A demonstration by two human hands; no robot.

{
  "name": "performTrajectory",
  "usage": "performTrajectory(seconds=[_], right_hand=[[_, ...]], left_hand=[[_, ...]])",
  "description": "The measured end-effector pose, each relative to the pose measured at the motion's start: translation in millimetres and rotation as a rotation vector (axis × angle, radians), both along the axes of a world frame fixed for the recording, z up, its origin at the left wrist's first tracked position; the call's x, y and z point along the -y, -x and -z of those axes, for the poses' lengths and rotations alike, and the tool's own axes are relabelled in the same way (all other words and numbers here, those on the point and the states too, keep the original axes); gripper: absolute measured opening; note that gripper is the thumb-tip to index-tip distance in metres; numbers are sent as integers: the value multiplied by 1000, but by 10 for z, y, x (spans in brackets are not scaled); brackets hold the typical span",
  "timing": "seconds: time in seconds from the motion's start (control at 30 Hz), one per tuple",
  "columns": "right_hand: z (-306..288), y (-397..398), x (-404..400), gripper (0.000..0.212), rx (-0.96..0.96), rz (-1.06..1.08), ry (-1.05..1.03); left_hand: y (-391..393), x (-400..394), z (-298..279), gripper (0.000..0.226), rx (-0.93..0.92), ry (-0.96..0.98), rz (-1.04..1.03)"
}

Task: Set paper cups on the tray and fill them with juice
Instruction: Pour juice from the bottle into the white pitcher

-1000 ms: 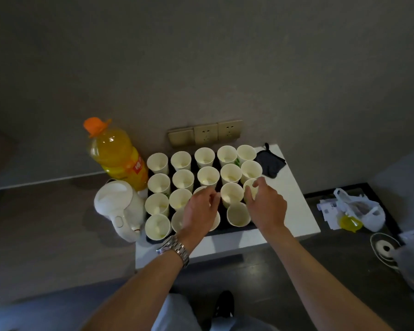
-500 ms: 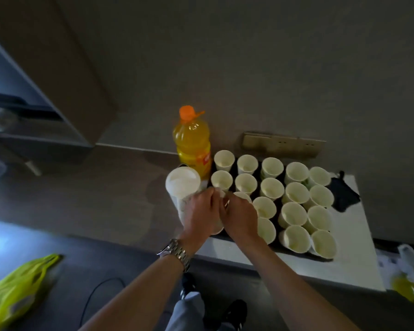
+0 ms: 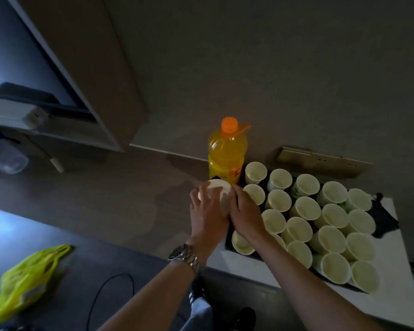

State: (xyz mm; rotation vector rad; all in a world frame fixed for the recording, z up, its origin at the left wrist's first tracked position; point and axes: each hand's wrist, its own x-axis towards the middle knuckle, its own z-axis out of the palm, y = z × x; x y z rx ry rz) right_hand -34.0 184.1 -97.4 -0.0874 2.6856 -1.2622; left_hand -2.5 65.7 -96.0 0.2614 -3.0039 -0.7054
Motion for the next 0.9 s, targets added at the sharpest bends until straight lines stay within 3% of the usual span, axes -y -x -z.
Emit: performTrajectory(seconds=[0.1,0.4,0.57,0.73,0.9], right_hand=[[-17,31,78,38,34,-28,1],[78,-14,289,31,52,110,151],[76,-45,378,29,61,207,154],[102,-79,393,19,13,191,165],[54,-113,311,46,-27,21,247]], left_hand=[[-57,98,8,74,11,59,100],[25,500,-91,65,2,-58,248],[72,764,-159,71,69,-70,443],[84,924,-98,70,86,-141,490],[119,1024,-74,68,14,-156,464]])
